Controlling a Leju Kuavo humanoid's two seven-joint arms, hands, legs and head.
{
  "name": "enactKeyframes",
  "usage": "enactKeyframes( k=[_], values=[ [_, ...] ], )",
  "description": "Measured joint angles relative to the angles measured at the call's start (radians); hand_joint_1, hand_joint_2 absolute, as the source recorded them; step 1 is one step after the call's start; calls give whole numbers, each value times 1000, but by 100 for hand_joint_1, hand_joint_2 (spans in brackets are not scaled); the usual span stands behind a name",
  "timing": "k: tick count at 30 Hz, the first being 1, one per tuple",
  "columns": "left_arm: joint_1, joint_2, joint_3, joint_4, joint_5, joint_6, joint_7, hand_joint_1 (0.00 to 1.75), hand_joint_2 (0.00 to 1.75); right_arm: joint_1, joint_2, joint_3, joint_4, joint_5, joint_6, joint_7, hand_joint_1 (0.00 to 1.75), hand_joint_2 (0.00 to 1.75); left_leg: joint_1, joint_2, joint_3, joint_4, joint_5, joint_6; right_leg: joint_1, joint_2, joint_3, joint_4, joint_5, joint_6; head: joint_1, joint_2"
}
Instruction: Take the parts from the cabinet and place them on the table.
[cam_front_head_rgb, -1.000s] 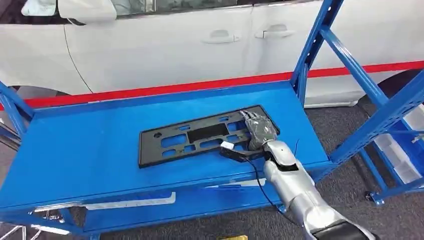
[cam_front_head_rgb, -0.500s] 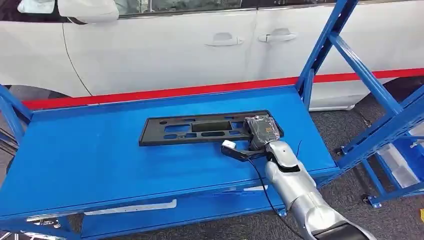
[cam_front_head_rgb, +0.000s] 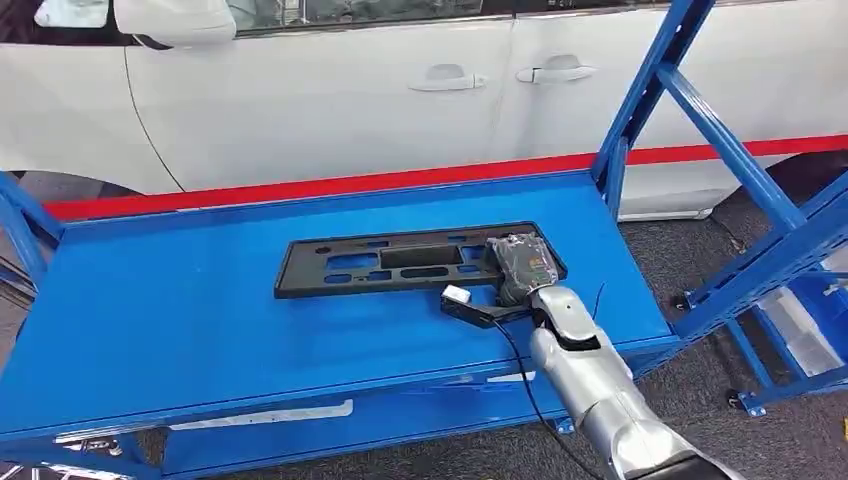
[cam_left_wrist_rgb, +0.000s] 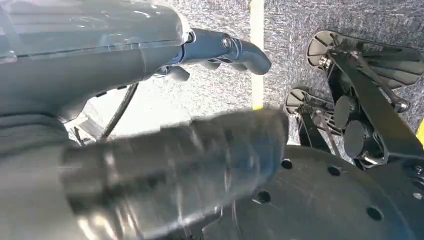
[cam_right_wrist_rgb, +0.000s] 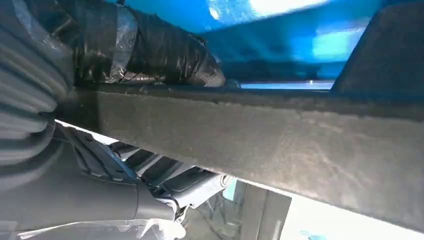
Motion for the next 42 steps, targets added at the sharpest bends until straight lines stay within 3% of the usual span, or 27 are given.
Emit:
enactKeyframes(
  k=[15, 18, 21, 25, 27, 29, 31, 32, 33, 34, 36, 37, 38, 39, 41, 42],
  values=[
    [6, 0, 31, 0, -17, 4, -2, 0, 175, 104, -21, -1, -208, -95, 24, -48, 175, 175, 1, 0, -3, -1, 1, -2, 1, 0, -8, 6, -1, 0, 0, 0],
    [7, -3, 36, 0, -24, 13, -4, 0, 175, 134, -29, -10, -321, -129, 37, -55, 175, 175, 1, 0, -5, -1, 1, -2, 1, 0, -9, 7, -1, 0, 0, 0],
    [7, -8, 46, 0, -29, 18, -5, 0, 175, 142, -37, -26, -447, -166, 97, -58, 175, 175, 1, 0, -5, -1, 1, -2, 1, 0, -10, 7, -1, -1, 0, 0],
    [9, -8, 52, 0, -36, 18, -9, 0, 175, 145, -51, -32, -576, -188, 129, -72, 175, 175, -4, -1, -7, 6, 1, 10, -9, 0, -8, 2, 3, 11, 0, 0],
    [9, -8, 54, 0, -41, 16, -11, 0, 175, 147, -60, -32, -619, -202, 140, -84, 175, 175, 4, 1, -2, -18, 14, 21, -2, 1, -5, -1, 4, 18, 0, 0],
    [9, -9, 55, 0, -44, 11, -13, 0, 175, 150, -77, -32, -649, -212, 139, -97, 175, 175, 8, 6, 5, -33, 26, 28, -8, -3, -28, 54, -53, 21, 1, 0],
    [10, -9, 55, 0, -45, 10, -15, 0, 175, 157, -89, -32, -670, -219, 138, -101, 175, 175, 8, 7, 0, -31, 26, 28, -12, -3, -94, 207, -135, 27, 1, 0],
    [10, -10, 55, 0, -47, 9, -15, 0, 175, 163, -92, -32, -675, -219, 137, -102, 175, 175, 9, 7, -2, -30, 26, 28, -16, -3, -120, 270, -155, 32, 1, 0],
    [10, -9, 56, 0, -47, 9, -15, 0, 175, 170, -97, -32, -681, -219, 137, -103, 175, 175, 10, 7, -3, -28, 27, 27, -22, -3, -129, 294, -147, 36, 1, 0],
    [10, -9, 56, 0, -47, 9, -15, 0, 175, 175, -99, -32, -686, -217, 135, -104, 175, 175, 14, 6, -5, -24, 27, 26, -28, -4, -114, 267, -116, 41, 1, 0],
    [11, -9, 57, 0, -48, 9, -15, 0, 175, 178, -104, -32, -699, -208, 127, -106, 175, 175, 23, 5, -12, -9, 23, 13, -40, -8, -35, 111, -28, 53, 1, 0],
    [12, -9, 57, 0, -49, 9, -16, 0, 175, 178, -108, -32, -705, -205, 124, -106, 175, 175, 24, 5, -17, 1, 20, 5, -48, -8, 1, 32, -16, 61, 1, 0],
    [12, -6, 58, 1, -52, 9, -16, 0, 175, 179, -111, -32, -712, -199, 119, -108, 175, 175, 20, 2, -27, 5, 21, -7, -32, 0, 6, 31, -24, 55, 2, 0],
    [12, -7, 59, 1, -53, 7, -16, 0, 175, 184, -112, -32, -721, -197, 117, -110, 175, 175, 18, 1, -26, 6, 25, -14, -33, 3, -5, 37, -15, 39, 0, 0],
    [12, -8, 61, 1, -55, 5, -18, 0, 175, 190, -114, -30, -732, -193, 117, -113, 175, 175, 18, -1, -31, 2, 37, -30, -28, 3, -17, 39, -15, 26, 0, 0],
    [14, -9, 63, 2, -56, 3, -18, 0, 175, 191, -116, -27, -737, -191, 117, -113, 175, 175, 20, -1, -36, 1, 41, -38, -31, 1, -23, 33, -7, 12, 0, 0]
  ],
)
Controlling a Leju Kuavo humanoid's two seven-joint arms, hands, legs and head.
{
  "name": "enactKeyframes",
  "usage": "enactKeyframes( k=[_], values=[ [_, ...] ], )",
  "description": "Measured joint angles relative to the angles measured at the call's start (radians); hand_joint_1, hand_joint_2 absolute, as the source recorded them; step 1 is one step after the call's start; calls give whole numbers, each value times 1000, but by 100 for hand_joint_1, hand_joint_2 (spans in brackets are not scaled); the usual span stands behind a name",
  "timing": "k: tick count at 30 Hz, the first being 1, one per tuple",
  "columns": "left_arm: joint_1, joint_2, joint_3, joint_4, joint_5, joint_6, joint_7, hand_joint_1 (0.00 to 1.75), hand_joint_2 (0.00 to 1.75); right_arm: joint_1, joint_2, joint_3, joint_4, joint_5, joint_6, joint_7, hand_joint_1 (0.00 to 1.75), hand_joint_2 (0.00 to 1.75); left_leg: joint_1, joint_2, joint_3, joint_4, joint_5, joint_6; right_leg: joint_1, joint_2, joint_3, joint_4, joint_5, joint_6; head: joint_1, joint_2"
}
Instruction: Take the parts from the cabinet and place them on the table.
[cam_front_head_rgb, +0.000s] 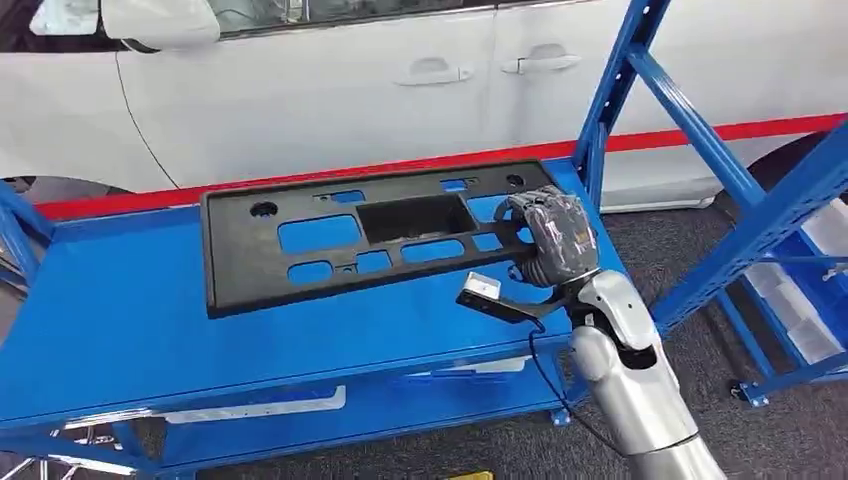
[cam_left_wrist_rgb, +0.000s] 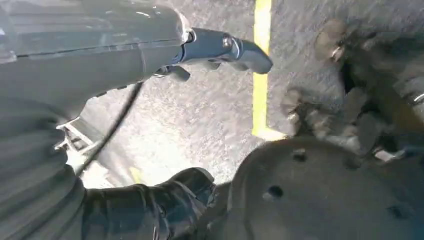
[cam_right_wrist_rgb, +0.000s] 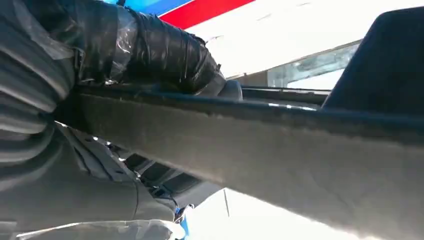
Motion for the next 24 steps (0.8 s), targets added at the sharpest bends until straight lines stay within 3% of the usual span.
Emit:
enactKeyframes(
  k=[1, 2, 4, 5, 6, 7, 8, 10, 11, 12, 15, 16, 17, 19, 20, 21, 22, 24],
  values=[
    [0, 0, 0, 0, 0, 0, 0, 0, 175, 0, 0, 1, -3, 0, 0, 0, 175, 175, 5, 2, -12, 13, -20, -1, -2, -5, -6, -3, 9, -13, -1, 0],
    [0, 0, 1, 0, -2, 0, 0, 0, 175, 2, 0, 1, -7, 0, 0, 0, 175, 175, 4, 4, -27, 49, -66, 1, 1, -5, -15, -6, 16, -25, -1, 0],
    [1, 2, 5, 0, -3, 0, 0, 0, 175, 3, -2, 2, -10, -2, 1, 1, 175, 175, 2, 4, -78, 204, -171, 1, 10, -10, -34, -5, 30, -39, -1, 0],
    [0, 2, 7, 0, -3, 0, -1, 0, 175, 5, -2, 5, -10, -4, 2, 2, 175, 175, 0, 4, -98, 275, -203, 2, 16, -12, -43, -4, 36, -42, -1, 0],
    [0, 2, 8, 0, -3, 0, -1, 0, 175, 7, -4, 8, -10, -7, 4, 2, 175, 175, -3, 4, -99, 309, -207, 5, 22, -13, -52, -2, 42, -44, -1, 0],
    [0, 2, 9, 0, -3, 0, -1, 0, 175, 8, -5, 9, -10, -9, 5, 2, 175, 175, -6, 4, -78, 296, -191, 11, 26, -14, -60, 1, 46, -45, -1, 0],
    [0, 2, 9, 0, -3, 0, -1, 0, 175, 9, -6, 9, -10, -10, 5, 3, 175, 175, -11, 4, -38, 244, -162, 20, 31, -13, -67, 3, 51, -46, -1, 0],
    [0, 3, 10, 0, -5, 0, -1, 0, 175, 8, -7, 10, -13, -14, 6, 5, 175, 175, -26, 2, 83, 64, -107, 49, 37, -12, -77, 6, 60, -47, -1, 0],
    [-1, 8, 10, 1, -6, 0, -2, 0, 175, 8, -7, 10, -16, -17, 7, 6, 175, 175, -32, 3, 119, -3, -128, 67, 41, -13, -81, 7, 65, -42, 0, 0],
    [-1, 8, 10, 1, -6, -1, -2, 0, 175, 6, -9, 10, -17, -19, 9, 6, 175, 175, -34, 7, 124, -8, -111, 56, 38, -14, -80, 5, 72, -38, -1, 0],
    [1, 9, 11, 1, -11, -1, -3, 0, 175, 7, -10, 13, -20, -34, 13, 7, 175, 175, -41, 5, 114, -27, -90, 64, 33, -15, -79, -9, 95, -18, -1, 0],
    [2, 7, 11, 1, -13, 0, -4, 0, 175, 7, -16, 13, -21, -38, 14, 8, 175, 175, -26, 12, 115, -45, -70, 68, 34, -14, -84, 2, 83, -12, -1, 0],
    [1, 7, 12, 1, -15, 0, -4, 0, 175, 6, -21, 13, -24, -44, 16, 8, 175, 175, -28, 13, 109, -51, -59, 76, 35, -9, -94, 23, 41, -7, 1, 0],
    [2, 7, 14, 1, -22, 0, -6, 0, 175, 7, -26, 16, -27, -53, 26, 8, 175, 175, -28, 15, 84, -49, -41, 81, 28, -9, -129, 146, -73, 2, 1, 0],
    [2, 6, 15, 1, -24, 0, -6, 0, 175, 9, -29, 17, -27, -57, 30, 8, 175, 175, -28, 15, 71, -46, -32, 80, 25, -9, -144, 216, -112, 7, 0, 0],
    [3, 6, 15, 1, -29, 0, -7, 0, 175, 11, -30, 19, -27, -63, 36, 7, 175, 175, -27, 14, 55, -40, -24, 78, 21, -9, -150, 266, -120, 12, 1, 0],
    [3, 6, 15, 1, -33, 0, -7, 0, 175, 10, -31, 23, -27, -69, 42, 7, 175, 175, -26, 12, 39, -34, -18, 76, 17, -9, -136, 274, -99, 16, 1, 0],
    [1, 6, 15, 1, -41, -1, -7, 0, 175, 9, -32, 31, -32, -75, 47, 7, 175, 175, -23, 0, 10, -18, -8, 66, 10, -7, -55, 177, -28, 18, 1, 0]
  ],
)
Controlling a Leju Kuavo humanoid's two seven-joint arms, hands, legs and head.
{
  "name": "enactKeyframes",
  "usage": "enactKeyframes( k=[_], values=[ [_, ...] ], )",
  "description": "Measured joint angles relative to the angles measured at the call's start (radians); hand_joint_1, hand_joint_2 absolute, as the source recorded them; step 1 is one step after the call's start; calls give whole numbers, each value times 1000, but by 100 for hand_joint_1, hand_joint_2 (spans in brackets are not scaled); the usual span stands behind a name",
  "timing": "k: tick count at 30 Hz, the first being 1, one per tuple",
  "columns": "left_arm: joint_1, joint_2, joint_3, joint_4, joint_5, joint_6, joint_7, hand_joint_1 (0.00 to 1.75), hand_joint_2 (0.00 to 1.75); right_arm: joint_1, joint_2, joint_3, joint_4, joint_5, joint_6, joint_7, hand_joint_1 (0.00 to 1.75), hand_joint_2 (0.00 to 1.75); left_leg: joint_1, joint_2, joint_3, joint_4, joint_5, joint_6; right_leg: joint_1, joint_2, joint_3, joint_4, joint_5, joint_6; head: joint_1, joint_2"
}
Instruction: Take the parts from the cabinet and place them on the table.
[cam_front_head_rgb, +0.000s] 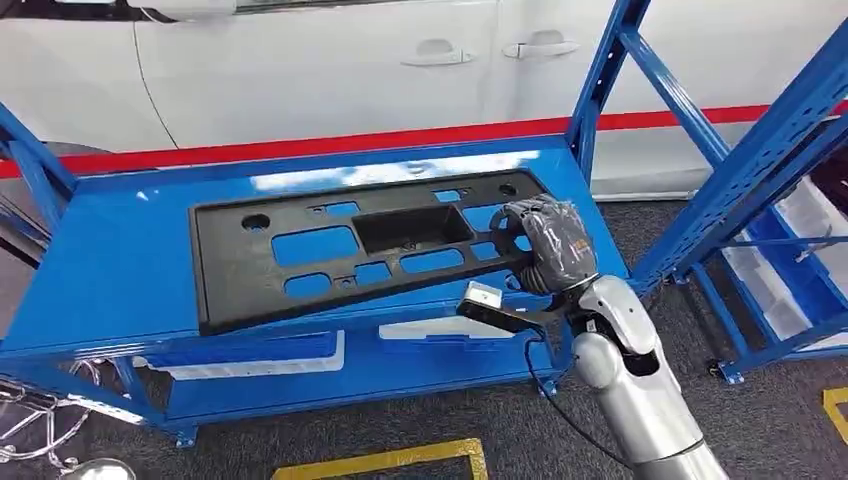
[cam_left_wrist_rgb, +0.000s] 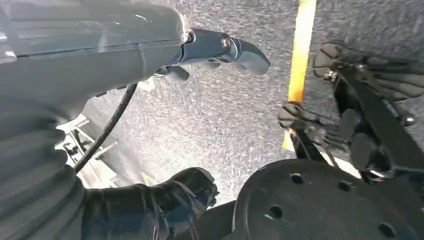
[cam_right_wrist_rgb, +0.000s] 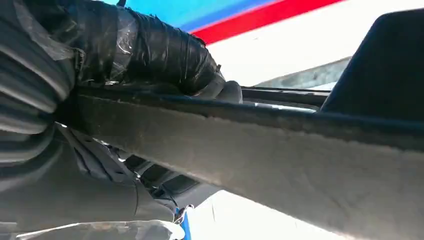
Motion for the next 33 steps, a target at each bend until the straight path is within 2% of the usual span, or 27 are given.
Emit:
enactKeyframes(
  k=[1, 2, 3, 6, 7, 8, 9, 10, 11, 12, 13, 14, 16, 18, 19, 21, 22, 23, 24, 25, 26, 27, 28, 29, 31, 32, 33],
  values=[
    [0, 0, 0, 0, -1, -1, 0, 0, 175, -2, -1, 1, -3, -2, 0, 0, 175, 175, 1, -7, -12, 10, 4, -5, -3, 14, 59, -83, 19, -1, 0, 0],
    [-1, 0, 0, 0, -3, -2, 0, 0, 175, -5, -1, 3, -7, -2, 0, 0, 175, 175, 1, -12, -27, 19, 7, -12, -6, 57, 113, -168, -12, -5, 0, 0],
    [-3, 0, 0, 0, -5, -2, 0, 0, 175, -3, -1, 4, -13, -4, 1, 0, 175, 175, -2, -19, -33, 26, 14, -18, -2, 65, 126, -196, -18, -8, -3, 0],
    [-1, 2, 0, 0, -9, -3, -2, 0, 175, -8, -2, 10, -17, -6, 2, 1, 175, 175, -1, -47, -43, 16, 45, -40, 6, 35, 111, -189, -4, -26, 0, 0],
    [1, 4, 0, 2, -9, -3, -2, 0, 175, -9, -2, 12, -18, -6, 3, 0, 175, 175, 4, -46, -50, 21, 40, -43, -8, 20, 97, -199, 9, -41, -1, 0],
    [4, 4, 0, 2, -9, -3, -2, 0, 175, -10, -2, 14, -18, -6, 5, 0, 175, 175, 2, -26, -63, 42, 1, -46, -4, 9, 87, -200, 18, -50, -1, 0],
    [3, 3, 0, 2, -9, -3, -2, 0, 175, -12, -2, 17, -20, -6, 5, 0, 175, 175, 5, -12, -82, 96, -65, -49, -2, -3, 76, -200, 28, -61, -2, 0],
    [5, 3, 0, 2, -9, -3, -2, 0, 175, -12, -2, 17, -20, -6, 5, 1, 175, 175, 7, -7, -100, 166, -124, -55, 0, -14, 64, -200, 37, -62, -2, 0],
    [4, 3, 0, 2, -9, -3, -2, 0, 175, -12, -2, 18, -20, -6, 5, 1, 175, 175, 8, -5, -115, 237, -165, -59, 3, -26, 52, -199, 45, -62, -2, 0],
    [4, 3, 0, 2, -9, -3, -2, 0, 175, -12, -2, 20, -20, -6, 5, 1, 175, 175, 9, -3, -123, 295, -177, -64, 5, -38, 39, -198, 53, -62, -2, 0],
    [3, 4, 0, 2, -9, -3, -2, 0, 175, -11, -2, 23, -20, -6, 5, 1, 175, 175, 9, -2, -116, 323, -157, -66, 6, -50, 28, -195, 61, -60, -2, 0],
    [3, 4, 0, 2, -9, -3, -2, 0, 175, -11, -2, 25, -20, -6, 5, 1, 175, 175, 9, 0, -91, 311, -116, -66, 6, -62, 17, -191, 68, -59, -2, 0],
    [3, 5, 0, 2, -9, -3, -2, 0, 175, -11, -2, 26, -20, -6, 5, 1, 175, 175, 9, 21, 17, 178, -50, -62, 5, -82, -4, -182, 78, -53, -2, 0],
    [3, 6, 0, 2, -12, -4, -2, 0, 175, -12, -3, 27, -24, -6, 5, 1, 175, 175, -7, 87, 128, 15, -92, -51, 11, -99, -11, -170, 84, -45, -2, 0],
    [1, 7, 0, 2, -17, -7, -3, 0, 175, -14, -3, 27, -25, -6, 5, 1, 175, 175, -8, 80, 132, -6, -104, -38, 11, -110, -11, -172, 91, -36, -1, 0],
    [1, 9, 0, 2, -26, -11, -3, 0, 175, -20, -2, 31, -26, -8, 8, 1, 175, 175, -10, 58, 112, -5, -97, -30, 10, -133, -12, -177, 106, -26, -1, 0],
    [2, 10, 0, 3, -30, -11, -3, 0, 175, -22, -2, 33, -26, -9, 9, 1, 175, 175, -8, 48, 105, -15, -84, -18, 14, -141, -11, -179, 111, -19, -1, 0],
    [2, 10, 0, 3, -35, -16, -3, 0, 175, -26, -2, 35, -25, -9, 13, 2, 175, 175, 0, 41, 103, -19, -68, -10, 5, -90, -21, -162, 75, -11, 0, 0],
    [-2, 11, 0, 3, -39, -18, -3, 0, 175, -29, -2, 37, -26, -10, 16, 2, 175, 175, 0, 33, 89, -19, -57, 3, 5, -47, -34, -122, 20, -11, 0, 0],
    [-5, 13, -1, 3, -43, -19, -3, 0, 175, -30, -2, 39, -26, -11, 18, 2, 175, 175, -1, 26, 75, -17, -45, 8, 5, -22, -52, -56, -39, -11, 0, 0],
    [-6, 15, -1, 3, -45, -20, -3, 0, 175, -31, -2, 42, -25, -12, 18, 2, 175, 175, -4, 13, 60, -15, -35, 10, 6, -11, -69, 15, -83, -12, 0, 0],
    [-7, 16, -1, 3, -45, -22, -3, 0, 175, -31, -2, 45, -25, -12, 19, 3, 175, 175, -6, 2, 45, -11, -25, 10, 6, -7, -82, 77, -106, -12, 0, 0],
    [-7, 17, -1, 3, -46, -23, -3, 0, 175, -31, -2, 47, -24, -12, 20, 3, 175, 175, -9, -11, 28, -6, -16, 10, 7, -6, -82, 109, -99, -14, 0, 0],
    [-7, 17, -1, 3, -50, -24, -3, 0, 175, -33, -2, 50, -24, -12, 21, 3, 175, 175, -10, -25, 10, 1, -7, 9, 8, -6, -60, 94, -67, -18, 0, 0],
    [-7, 17, -2, 3, -54, -25, -2, 0, 175, -41, -2, 55, -24, -14, 24, 5, 175, 175, -12, -51, -20, 15, 6, 6, 13, 8, 32, -34, 4, -32, 0, 0],
    [-9, 17, -2, 3, -55, -26, -2, 0, 175, -46, -2, 56, -24, -15, 25, 6, 175, 175, -11, -58, -30, 22, 13, 4, 16, 36, 86, -116, 12, -44, 0, 0],
    [-12, 15, -2, 2, -56, -27, -2, 0, 175, -51, -2, 58, -24, -12, 25, 11, 175, 175, -18, -64, -40, 26, 20, 0, 19, 60, 117, -178, -19, -51, -1, 0]
  ],
)
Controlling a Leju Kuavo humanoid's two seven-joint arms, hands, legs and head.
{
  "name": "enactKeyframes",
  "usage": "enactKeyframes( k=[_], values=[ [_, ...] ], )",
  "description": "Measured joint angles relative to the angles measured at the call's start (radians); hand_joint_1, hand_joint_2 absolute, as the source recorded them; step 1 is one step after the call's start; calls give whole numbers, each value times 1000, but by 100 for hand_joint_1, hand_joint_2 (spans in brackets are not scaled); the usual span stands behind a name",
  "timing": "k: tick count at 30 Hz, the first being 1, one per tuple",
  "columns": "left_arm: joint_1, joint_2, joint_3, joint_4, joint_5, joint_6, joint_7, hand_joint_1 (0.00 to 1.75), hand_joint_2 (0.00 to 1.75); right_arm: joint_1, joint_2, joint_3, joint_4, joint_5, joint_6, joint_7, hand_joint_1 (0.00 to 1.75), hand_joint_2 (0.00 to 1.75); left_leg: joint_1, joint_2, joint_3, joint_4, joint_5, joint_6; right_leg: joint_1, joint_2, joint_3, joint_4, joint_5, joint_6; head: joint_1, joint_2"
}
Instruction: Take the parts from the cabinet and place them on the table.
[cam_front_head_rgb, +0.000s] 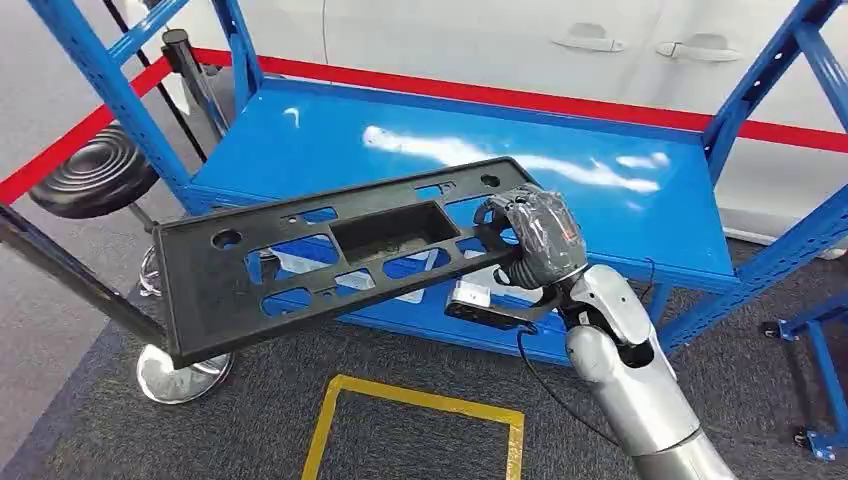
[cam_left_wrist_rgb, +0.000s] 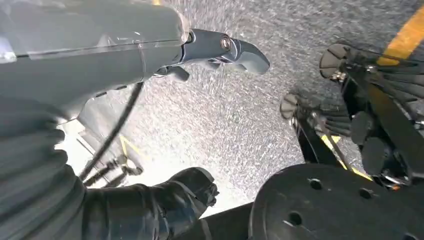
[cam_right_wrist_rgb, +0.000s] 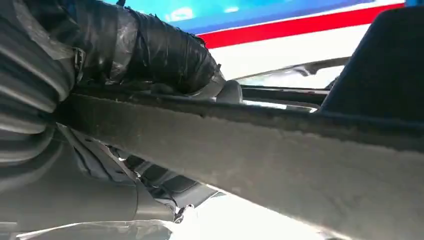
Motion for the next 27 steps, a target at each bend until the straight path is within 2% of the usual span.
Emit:
enactKeyframes(
  k=[1, 3, 4, 5, 6, 7, 8, 9, 10, 11, 12, 13, 14, 15, 16, 17, 19, 20, 21, 22, 23, 24, 25, 26, 27],
  values=[
    [1, 2, 0, 0, -3, 0, 1, 0, 175, -3, 1, 1, 0, 7, -1, 3, 175, 175, 6, -6, -3, -2, 10, -4, 0, -8, 4, -12, 4, 6, 0, 0],
    [2, 3, 0, 0, -6, 0, 1, 0, 175, -15, 5, 6, 2, 12, -1, 9, 175, 175, 12, -21, -8, -9, 30, -21, 6, -17, -4, -14, 17, 3, 0, 0],
    [4, 3, 0, 0, -6, 0, 2, 0, 175, -20, 6, 7, 3, 15, 0, 14, 175, 175, 5, -30, -12, -15, 41, -28, 0, -23, -12, -22, 31, -3, 1, 0],
    [3, 6, 0, 2, -6, 1, 3, 0, 175, -26, 9, 7, 6, 16, 2, 22, 175, 175, 9, -9, -17, -7, 23, -29, -9, -36, -17, -32, 48, -8, 0, 0],
    [3, 5, 0, 2, -7, 1, 3, 0, 175, -26, 14, 7, 9, 16, 8, 30, 175, 175, 9, 25, -32, 19, -24, -32, -9, -36, -28, -36, 60, -16, -3, 0],
    [-1, 5, 0, 2, -7, 3, 4, 0, 175, -29, 17, 7, 12, 18, 15, 41, 175, 175, 13, 48, -50, 82, -92, -39, -8, -43, -43, -36, 71, -21, -3, 0],
    [-3, 5, 0, 2, -8, 5, 5, 0, 175, -31, 19, 7, 16, 19, 20, 48, 175, 175, 18, 56, -68, 157, -145, -44, -8, -49, -58, -34, 82, -19, -3, 0],
    [-7, 5, 0, 2, -10, 5, 5, 0, 175, -31, 21, 7, 20, 21, 25, 55, 175, 175, 21, 59, -83, 229, -178, -51, -8, -57, -74, -31, 92, -18, -3, 0],
    [-11, 5, 0, 2, -10, 7, 5, 0, 175, -31, 24, 8, 25, 24, 29, 61, 175, 175, 24, 61, -86, 274, -176, -56, -8, -64, -89, -28, 101, -16, -3, 0],
    [-14, 5, 0, 2, -11, 7, 5, 0, 175, -32, 27, 8, 31, 25, 31, 66, 175, 175, 28, 62, -72, 284, -144, -60, -9, -70, -107, -23, 110, -13, -3, 0],
    [-15, 5, 0, 2, -13, 8, 5, 0, 175, -32, 30, 9, 34, 25, 31, 68, 175, 175, 31, 63, -45, 264, -109, -62, -10, -74, -122, -18, 117, -10, -3, 0],
    [-15, 5, 0, 2, -13, 8, 5, 0, 175, -33, 33, 10, 35, 25, 31, 70, 175, 175, 32, 63, 14, 194, -68, -63, -11, -77, -140, -11, 126, -4, -3, 0],
    [-16, 5, 1, 2, -13, 8, 5, 0, 175, -35, 35, 10, 36, 25, 31, 71, 175, 175, 33, 63, 77, 113, -65, -61, -12, -78, -151, -5, 132, 2, -3, 0],
    [-18, 5, 1, 2, -13, 8, 5, 0, 175, -37, 39, 10, 36, 25, 31, 73, 175, 175, 31, 62, 138, 26, -107, -58, -10, -79, -158, -1, 138, 8, -4, 0],
    [-15, 6, 1, 2, -14, 8, 5, 0, 175, -41, 40, 10, 37, 26, 31, 75, 175, 175, 25, 59, 171, -37, -126, -52, -9, -80, -163, 3, 144, 15, -2, 0],
    [-15, 5, 1, 2, -16, 8, 5, 0, 175, -43, 43, 11, 40, 25, 32, 76, 175, 175, 22, 60, 156, -29, -119, -45, -10, -81, -163, -3, 157, 23, -3, 0],
    [-15, 5, 1, 2, -18, 9, 6, 0, 175, -44, 48, 12, 44, 25, 34, 76, 175, 175, 18, 61, 145, -32, -107, -29, -12, -80, -165, -13, 176, 37, -3, 0],
    [-15, 5, 1, 2, -18, 9, 7, 0, 175, -44, 47, 12, 48, 25, 34, 76, 175, 175, 29, 65, 139, -41, -90, -16, -14, -77, -172, -6, 167, 43, -2, 0],
    [-16, 5, 1, 2, -19, 9, 8, 0, 175, -45, 48, 12, 51, 25, 35, 77, 175, 175, 25, 69, 129, -41, -78, -5, -14, -72, -186, 21, 112, 43, -2, 0],
    [-16, 5, 1, 2, -19, 9, 8, 0, 175, -45, 48, 12, 53, 25, 35, 77, 175, 175, 23, 71, 116, -40, -67, 7, -16, -71, -200, 76, 49, 41, -2, 0],
    [-16, 5, 2, 2, -19, 9, 8, 0, 175, -45, 48, 12, 56, 25, 36, 77, 175, 175, 22, 71, 102, -39, -57, 9, -16, -69, -217, 150, -11, 43, -1, 0],
    [-16, 5, 2, 2, -19, 9, 8, 0, 175, -45, 48, 12, 59, 25, 37, 78, 175, 175, 19, 71, 88, -38, -47, 10, -16, -68, -230, 221, -48, 44, -2, 0],
    [-16, 5, 2, 2, -20, 9, 8, 0, 175, -45, 48, 12, 62, 25, 37, 78, 175, 175, 16, 72, 73, -34, -38, 10, -16, -67, -237, 278, -58, 45, -2, 0],
    [-16, 5, 2, 2, -21, 9, 8, 0, 175, -45, 48, 12, 65, 25, 38, 79, 175, 175, 15, 71, 58, -30, -30, 10, -16, -67, -227, 295, -37, 45, -2, 0],
    [-16, 5, 2, 2, -21, 9, 8, 0, 175, -45, 48, 13, 66, 25, 39, 80, 175, 175, 13, 71, 43, -24, -24, 9, -15, -67, -197, 270, 0, 43, -2, 0]
  ],
)
